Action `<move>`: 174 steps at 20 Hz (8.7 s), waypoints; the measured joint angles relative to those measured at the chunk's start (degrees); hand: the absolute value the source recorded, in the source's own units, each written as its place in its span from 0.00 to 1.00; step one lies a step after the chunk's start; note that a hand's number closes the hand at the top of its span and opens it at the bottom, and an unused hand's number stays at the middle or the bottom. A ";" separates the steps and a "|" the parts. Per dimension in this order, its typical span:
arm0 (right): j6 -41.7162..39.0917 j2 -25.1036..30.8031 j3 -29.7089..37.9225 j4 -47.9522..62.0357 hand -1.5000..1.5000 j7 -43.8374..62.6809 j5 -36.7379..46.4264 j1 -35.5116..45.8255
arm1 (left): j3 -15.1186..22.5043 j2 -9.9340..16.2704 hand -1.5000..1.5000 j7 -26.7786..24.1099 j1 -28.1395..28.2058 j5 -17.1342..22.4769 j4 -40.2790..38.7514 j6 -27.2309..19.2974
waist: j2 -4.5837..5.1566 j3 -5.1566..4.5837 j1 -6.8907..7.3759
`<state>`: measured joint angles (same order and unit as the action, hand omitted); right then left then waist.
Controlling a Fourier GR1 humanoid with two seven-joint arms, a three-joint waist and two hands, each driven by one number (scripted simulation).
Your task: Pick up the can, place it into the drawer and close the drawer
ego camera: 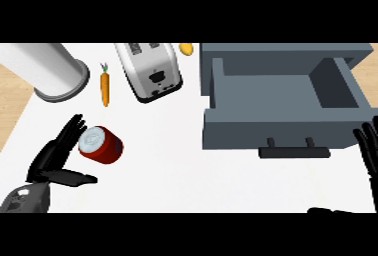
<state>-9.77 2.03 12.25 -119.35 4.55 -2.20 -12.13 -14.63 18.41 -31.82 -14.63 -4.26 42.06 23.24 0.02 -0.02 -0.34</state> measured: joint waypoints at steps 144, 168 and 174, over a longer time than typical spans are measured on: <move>-1.27 1.00 1.66 -1.92 0.00 4.17 -1.70 7.09 | 49.47 -18.41 0.00 29.74 -67.86 33.70 -21.75 -63.51 | 1.87 0.18 -6.84; -2.17 7.92 -1.71 -7.31 0.00 -2.50 15.47 8.37 | 49.00 -18.41 0.00 25.18 -66.76 43.09 -18.75 -68.54 | 1.48 0.10 -5.38; -0.60 10.48 -6.22 -5.81 0.00 -3.50 27.99 10.83 | 49.05 -18.42 0.00 24.19 -67.83 44.57 -17.85 -69.96 | 1.15 0.07 -3.72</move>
<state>-10.37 12.51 6.03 -125.16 1.05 25.79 -1.30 34.43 -0.01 -7.63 -82.47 40.32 24.20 -46.72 1.18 0.05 -4.07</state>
